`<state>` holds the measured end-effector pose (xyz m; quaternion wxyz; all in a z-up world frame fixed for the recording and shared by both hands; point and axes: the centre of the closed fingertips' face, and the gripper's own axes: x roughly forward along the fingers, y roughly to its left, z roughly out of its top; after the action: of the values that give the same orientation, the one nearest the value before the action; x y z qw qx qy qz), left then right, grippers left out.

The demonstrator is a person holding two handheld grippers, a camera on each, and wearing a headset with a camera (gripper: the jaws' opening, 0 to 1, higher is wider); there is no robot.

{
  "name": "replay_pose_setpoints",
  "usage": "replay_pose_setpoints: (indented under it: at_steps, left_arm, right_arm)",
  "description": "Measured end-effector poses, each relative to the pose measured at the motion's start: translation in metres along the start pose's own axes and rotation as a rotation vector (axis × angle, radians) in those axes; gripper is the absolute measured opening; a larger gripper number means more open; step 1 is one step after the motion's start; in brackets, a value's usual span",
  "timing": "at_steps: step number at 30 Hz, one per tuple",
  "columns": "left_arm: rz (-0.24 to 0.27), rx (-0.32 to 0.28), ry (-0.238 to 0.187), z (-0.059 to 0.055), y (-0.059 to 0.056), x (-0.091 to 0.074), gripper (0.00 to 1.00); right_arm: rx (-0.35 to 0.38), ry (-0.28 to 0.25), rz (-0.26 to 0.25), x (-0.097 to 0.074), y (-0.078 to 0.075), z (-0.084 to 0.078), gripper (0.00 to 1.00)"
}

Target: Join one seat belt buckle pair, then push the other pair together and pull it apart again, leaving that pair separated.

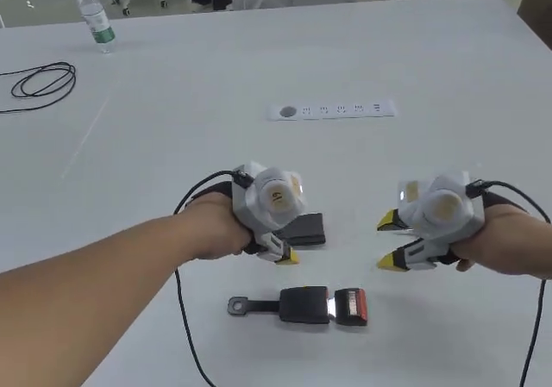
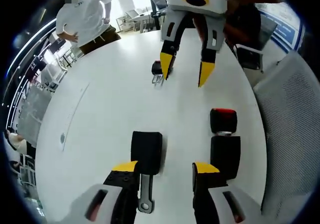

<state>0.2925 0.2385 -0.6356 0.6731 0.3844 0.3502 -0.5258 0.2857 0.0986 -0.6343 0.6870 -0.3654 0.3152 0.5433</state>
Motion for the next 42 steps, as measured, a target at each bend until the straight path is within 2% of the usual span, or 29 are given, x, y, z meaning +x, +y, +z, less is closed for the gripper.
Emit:
replay_pose_setpoints:
  at_steps: [6,9,12,16,17,18,19,23,24,26,29,35,42]
  left_arm:
    - [0.017,-0.03,0.017,-0.011,0.022,0.005,0.44]
    - [0.007,-0.023,0.018,-0.011,0.026,0.009,0.44]
    - [-0.01,-0.048,0.029,-0.017,0.031,0.019,0.45]
    - [-0.029,-0.045,0.024,-0.017,0.03,0.028,0.45]
    - [-0.037,-0.032,0.026,-0.017,0.029,0.031,0.45]
    - [-0.045,0.007,0.062,-0.022,0.027,0.036,0.46]
    - [-0.052,0.04,0.064,-0.022,0.026,0.039,0.46]
    - [-0.068,0.009,0.046,-0.021,0.027,0.051,0.46]
    - [-0.089,0.011,0.026,-0.018,0.025,0.05,0.45]
    - [-0.079,0.007,0.018,-0.017,0.03,0.051,0.43]
    - [-0.101,-0.002,0.012,-0.019,0.03,0.051,0.33]
    - [-0.11,0.0,0.004,-0.018,0.03,0.052,0.32]
    - [-0.107,-0.036,-0.008,-0.019,0.031,0.053,0.32]
  right_arm:
    - [0.057,0.051,-0.056,-0.016,-0.041,-0.049,0.36]
    - [0.069,0.07,-0.057,-0.018,-0.047,-0.062,0.37]
    - [0.093,0.085,-0.047,-0.015,-0.051,-0.072,0.37]
    - [0.086,0.096,-0.014,-0.009,-0.046,-0.074,0.38]
    - [0.091,0.1,-0.008,-0.007,-0.046,-0.076,0.37]
    - [0.09,0.102,-0.006,-0.006,-0.046,-0.077,0.37]
    - [0.085,0.114,0.0,-0.003,-0.046,-0.08,0.36]
    - [0.101,0.119,0.013,0.003,-0.049,-0.084,0.36]
    - [0.102,0.119,0.015,0.004,-0.049,-0.084,0.36]
    - [0.1,0.119,0.031,0.007,-0.049,-0.082,0.35]
    - [0.101,0.116,0.05,0.009,-0.051,-0.08,0.35]
    - [0.053,0.154,0.1,0.012,-0.05,-0.083,0.34]
    - [0.071,0.168,0.117,0.013,-0.051,-0.084,0.34]
